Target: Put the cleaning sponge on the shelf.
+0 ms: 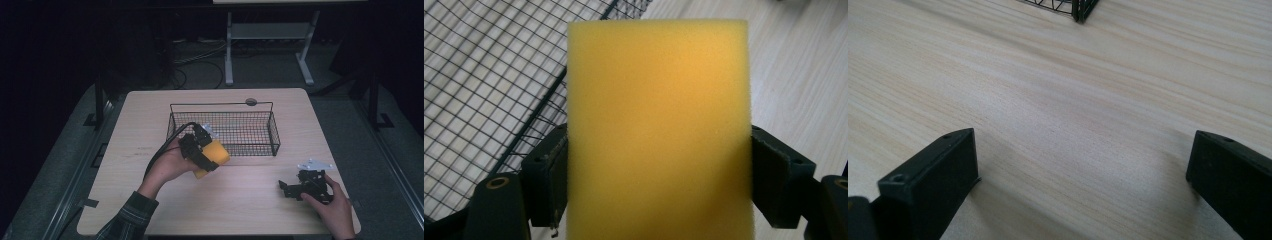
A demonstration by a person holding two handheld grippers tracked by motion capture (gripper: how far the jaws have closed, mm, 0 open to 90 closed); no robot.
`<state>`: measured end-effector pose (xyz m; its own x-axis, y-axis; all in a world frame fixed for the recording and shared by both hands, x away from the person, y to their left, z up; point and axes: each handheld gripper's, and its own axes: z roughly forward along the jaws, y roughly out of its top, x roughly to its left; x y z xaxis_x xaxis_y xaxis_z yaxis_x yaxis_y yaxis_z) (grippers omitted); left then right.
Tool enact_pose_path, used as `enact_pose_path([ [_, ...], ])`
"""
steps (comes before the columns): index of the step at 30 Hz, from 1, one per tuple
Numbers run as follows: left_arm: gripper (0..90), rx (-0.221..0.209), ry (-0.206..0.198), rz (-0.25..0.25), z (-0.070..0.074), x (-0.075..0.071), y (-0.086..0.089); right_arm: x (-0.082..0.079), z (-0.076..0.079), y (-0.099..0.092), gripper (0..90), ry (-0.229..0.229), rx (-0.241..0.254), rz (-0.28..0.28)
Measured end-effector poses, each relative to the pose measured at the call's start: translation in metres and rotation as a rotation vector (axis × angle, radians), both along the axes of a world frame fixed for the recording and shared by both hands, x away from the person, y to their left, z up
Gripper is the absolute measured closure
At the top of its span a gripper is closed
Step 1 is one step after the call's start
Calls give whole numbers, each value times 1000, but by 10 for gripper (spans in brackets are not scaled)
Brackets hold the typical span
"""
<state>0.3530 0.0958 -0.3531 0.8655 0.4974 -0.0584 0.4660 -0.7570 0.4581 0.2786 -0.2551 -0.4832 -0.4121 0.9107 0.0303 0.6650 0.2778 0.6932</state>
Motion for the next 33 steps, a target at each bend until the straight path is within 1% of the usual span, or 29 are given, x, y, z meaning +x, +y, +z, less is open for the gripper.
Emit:
enact_pose_path([
  [10,225,2,-6,25,7,14,3,0,0,0,0,-3,-2,2],
  [18,225,-2,-16,64,12,27,8,0,0,0,0,0,0,0],
  [21,225,3,-15,75,13,32,10,0,0,0,0,0,0,0],
  [27,225,12,-28,96,17,44,14,0,0,0,0,-2,0,-1],
  [33,225,17,-37,135,20,57,19,0,0,0,0,-3,-2,1],
])
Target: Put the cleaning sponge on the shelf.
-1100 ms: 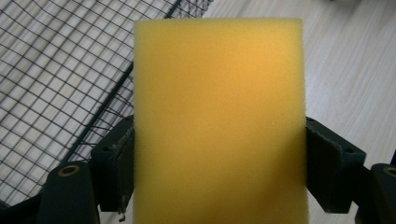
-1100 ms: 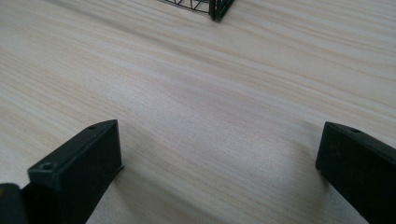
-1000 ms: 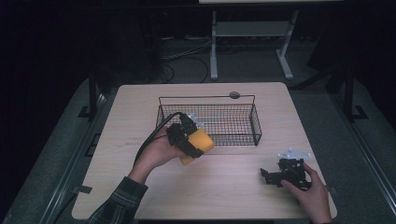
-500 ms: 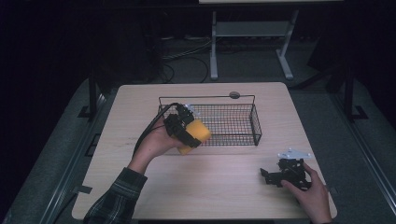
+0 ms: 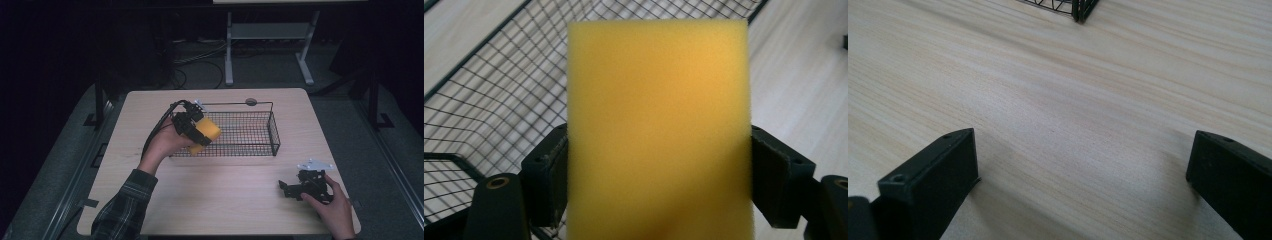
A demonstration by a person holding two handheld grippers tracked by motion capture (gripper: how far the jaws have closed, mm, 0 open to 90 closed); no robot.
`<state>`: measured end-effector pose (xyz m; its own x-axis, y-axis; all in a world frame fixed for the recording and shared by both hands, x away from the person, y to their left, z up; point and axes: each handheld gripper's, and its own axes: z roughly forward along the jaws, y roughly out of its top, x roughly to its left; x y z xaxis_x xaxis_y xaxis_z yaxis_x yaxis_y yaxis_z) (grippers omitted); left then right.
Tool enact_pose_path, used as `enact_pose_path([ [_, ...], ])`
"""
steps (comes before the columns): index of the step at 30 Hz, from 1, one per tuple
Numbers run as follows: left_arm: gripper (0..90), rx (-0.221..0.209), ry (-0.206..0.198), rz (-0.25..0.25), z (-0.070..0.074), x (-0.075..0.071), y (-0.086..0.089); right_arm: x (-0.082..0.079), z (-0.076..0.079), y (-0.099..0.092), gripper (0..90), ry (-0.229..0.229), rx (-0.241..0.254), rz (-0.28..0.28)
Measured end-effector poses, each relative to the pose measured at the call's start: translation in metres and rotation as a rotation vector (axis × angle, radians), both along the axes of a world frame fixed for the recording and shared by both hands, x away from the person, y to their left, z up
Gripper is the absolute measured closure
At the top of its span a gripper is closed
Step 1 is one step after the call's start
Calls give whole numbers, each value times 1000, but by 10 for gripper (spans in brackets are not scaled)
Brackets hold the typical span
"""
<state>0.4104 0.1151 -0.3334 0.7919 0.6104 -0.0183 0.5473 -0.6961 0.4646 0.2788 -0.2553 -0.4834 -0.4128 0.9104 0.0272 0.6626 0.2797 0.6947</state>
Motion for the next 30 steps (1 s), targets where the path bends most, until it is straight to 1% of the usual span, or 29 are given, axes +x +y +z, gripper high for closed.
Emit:
enact_pose_path([
  [2,226,0,-2,9,0,4,2,0,0,0,0,0,0,-1],
  [3,226,-4,0,24,-1,7,3,0,0,0,0,-1,-1,-1],
  [5,226,-4,-1,40,-2,11,5,0,0,0,0,0,1,0],
  [9,226,9,-7,69,-7,21,10,0,0,0,0,0,0,0],
  [13,226,-2,-10,104,-12,28,13,0,0,0,0,0,0,0],
  [17,226,-2,-8,132,-16,36,16,0,0,0,0,0,0,0],
  [20,226,-3,-9,148,-19,42,19,0,0,0,0,0,0,0],
  [23,226,7,-14,167,-22,48,23,0,0,0,0,0,0,1],
  [30,226,24,0,181,-29,58,25,0,0,0,0,0,0,1],
])
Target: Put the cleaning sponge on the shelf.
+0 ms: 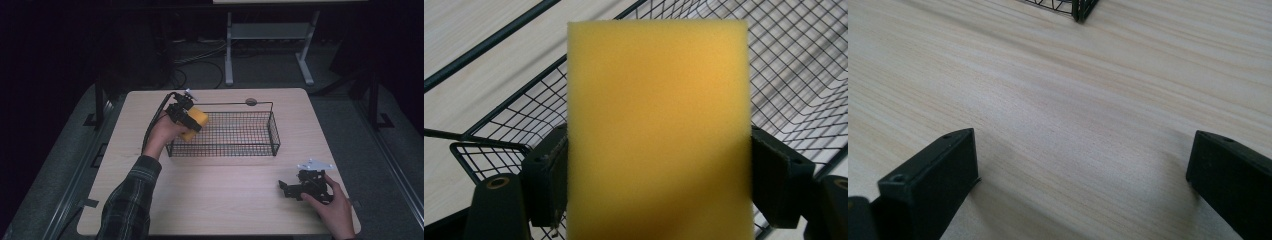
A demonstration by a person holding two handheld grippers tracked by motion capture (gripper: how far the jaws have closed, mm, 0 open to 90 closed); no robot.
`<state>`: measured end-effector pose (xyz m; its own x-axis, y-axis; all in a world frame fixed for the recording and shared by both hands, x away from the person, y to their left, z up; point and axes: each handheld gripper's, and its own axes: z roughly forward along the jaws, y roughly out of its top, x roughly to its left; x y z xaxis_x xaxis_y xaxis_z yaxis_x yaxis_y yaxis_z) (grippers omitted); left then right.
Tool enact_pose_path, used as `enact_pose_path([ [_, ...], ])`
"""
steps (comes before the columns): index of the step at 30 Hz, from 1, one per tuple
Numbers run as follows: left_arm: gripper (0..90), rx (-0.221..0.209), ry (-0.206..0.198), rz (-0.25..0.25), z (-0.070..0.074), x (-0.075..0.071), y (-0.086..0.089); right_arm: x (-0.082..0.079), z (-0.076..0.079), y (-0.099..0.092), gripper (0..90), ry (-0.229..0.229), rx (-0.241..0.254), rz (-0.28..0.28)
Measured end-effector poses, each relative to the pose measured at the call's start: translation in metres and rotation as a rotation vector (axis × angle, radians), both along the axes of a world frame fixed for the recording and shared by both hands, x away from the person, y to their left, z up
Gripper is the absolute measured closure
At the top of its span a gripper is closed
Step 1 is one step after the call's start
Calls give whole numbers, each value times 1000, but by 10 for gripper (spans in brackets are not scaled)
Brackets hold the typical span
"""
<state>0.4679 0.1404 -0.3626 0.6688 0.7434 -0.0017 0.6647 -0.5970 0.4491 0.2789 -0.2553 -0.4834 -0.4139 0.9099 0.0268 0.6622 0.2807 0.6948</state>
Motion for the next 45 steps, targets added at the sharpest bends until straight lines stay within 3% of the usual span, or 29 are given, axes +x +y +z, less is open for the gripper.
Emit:
enact_pose_path([
  [23,226,31,48,33,-38,12,1,0,0,0,0,0,0,0],
  [39,225,50,85,32,-53,13,2,0,0,0,0,0,1,-1],
  [45,225,50,84,32,-52,12,2,0,0,0,0,0,1,-1],
])
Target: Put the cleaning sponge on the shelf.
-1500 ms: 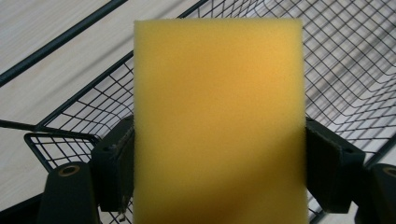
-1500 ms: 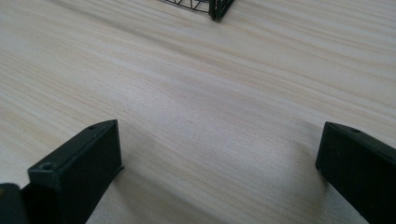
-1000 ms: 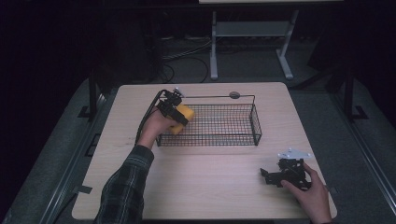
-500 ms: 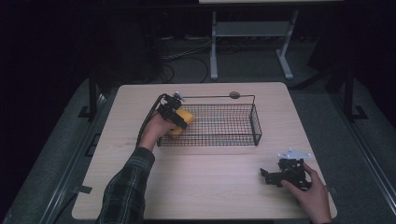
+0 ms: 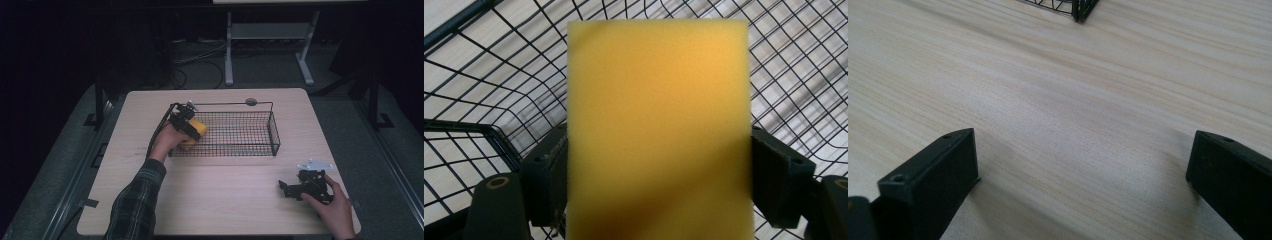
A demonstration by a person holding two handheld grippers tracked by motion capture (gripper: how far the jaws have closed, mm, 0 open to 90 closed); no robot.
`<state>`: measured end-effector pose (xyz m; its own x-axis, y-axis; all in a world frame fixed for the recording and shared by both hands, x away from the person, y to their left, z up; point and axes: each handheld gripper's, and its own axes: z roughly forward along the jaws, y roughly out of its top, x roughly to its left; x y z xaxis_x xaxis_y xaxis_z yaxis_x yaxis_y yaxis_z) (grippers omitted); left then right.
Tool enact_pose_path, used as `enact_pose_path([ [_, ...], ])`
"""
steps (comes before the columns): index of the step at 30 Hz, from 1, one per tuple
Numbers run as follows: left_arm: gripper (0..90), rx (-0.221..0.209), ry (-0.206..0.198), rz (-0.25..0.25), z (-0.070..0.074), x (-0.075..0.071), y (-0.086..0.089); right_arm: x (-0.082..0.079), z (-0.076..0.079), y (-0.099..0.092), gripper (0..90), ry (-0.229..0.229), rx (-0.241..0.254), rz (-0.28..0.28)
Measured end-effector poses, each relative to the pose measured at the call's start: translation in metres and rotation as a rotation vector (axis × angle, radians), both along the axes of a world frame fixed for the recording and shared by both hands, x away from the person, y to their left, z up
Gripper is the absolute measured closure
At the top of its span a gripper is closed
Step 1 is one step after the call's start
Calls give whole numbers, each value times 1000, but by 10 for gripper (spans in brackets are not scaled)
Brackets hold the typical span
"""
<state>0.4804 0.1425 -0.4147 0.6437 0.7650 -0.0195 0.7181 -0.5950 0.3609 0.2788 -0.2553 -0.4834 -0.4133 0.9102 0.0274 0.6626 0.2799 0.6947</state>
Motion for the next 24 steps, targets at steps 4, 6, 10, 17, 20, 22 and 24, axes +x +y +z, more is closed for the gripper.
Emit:
enact_pose_path([
  [4,223,-2,-1,1,0,0,1,0,0,0,0,0,0,0],
  [6,221,-5,1,0,0,0,1,0,0,0,0,0,0,0],
  [10,209,-7,3,-4,0,0,1,0,0,0,0,0,0,0],
  [17,173,-13,-8,-3,2,0,0,0,0,0,0,0,0,0],
  [20,173,-18,-15,-4,5,0,0,0,0,0,0,0,0,0],
  [22,173,-23,-19,-5,7,-1,0,0,0,0,0,0,0,0],
  [24,173,-28,-26,-3,10,-1,0,0,0,0,0,0,0,0],
])
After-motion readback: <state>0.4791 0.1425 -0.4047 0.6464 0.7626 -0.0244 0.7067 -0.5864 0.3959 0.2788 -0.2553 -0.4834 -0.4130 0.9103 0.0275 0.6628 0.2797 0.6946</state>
